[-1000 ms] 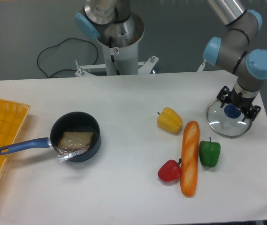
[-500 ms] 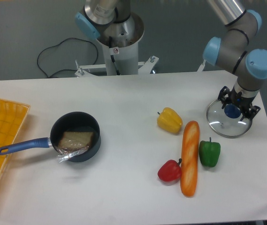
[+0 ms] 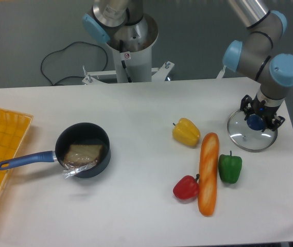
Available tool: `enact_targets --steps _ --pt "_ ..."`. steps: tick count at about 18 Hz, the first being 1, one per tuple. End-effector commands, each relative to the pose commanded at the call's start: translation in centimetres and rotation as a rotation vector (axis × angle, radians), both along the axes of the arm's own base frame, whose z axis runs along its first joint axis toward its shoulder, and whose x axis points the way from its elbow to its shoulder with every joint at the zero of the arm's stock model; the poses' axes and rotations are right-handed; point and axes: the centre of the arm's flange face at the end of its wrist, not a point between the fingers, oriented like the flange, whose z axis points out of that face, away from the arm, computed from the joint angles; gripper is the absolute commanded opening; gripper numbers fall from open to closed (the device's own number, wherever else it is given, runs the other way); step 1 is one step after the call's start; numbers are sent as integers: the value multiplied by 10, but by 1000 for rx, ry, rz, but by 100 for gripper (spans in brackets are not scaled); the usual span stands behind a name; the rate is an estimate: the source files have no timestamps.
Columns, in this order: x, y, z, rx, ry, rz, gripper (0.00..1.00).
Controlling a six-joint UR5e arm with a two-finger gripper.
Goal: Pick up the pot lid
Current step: 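Close the gripper around the blue knob of the lid, then lift the glass lid up off the table by its knob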
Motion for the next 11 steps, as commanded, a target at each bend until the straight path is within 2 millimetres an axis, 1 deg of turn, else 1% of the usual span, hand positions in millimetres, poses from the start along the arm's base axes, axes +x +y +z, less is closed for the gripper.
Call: enact_targets --steps 2,4,8,11 --pt "-1 0 1 0 3 0 63" --pt "0 3 2 1 5 -3 62" --pt "1 11 8 2 14 -15 62" --pt "1 12 14 2 21 -20 62"
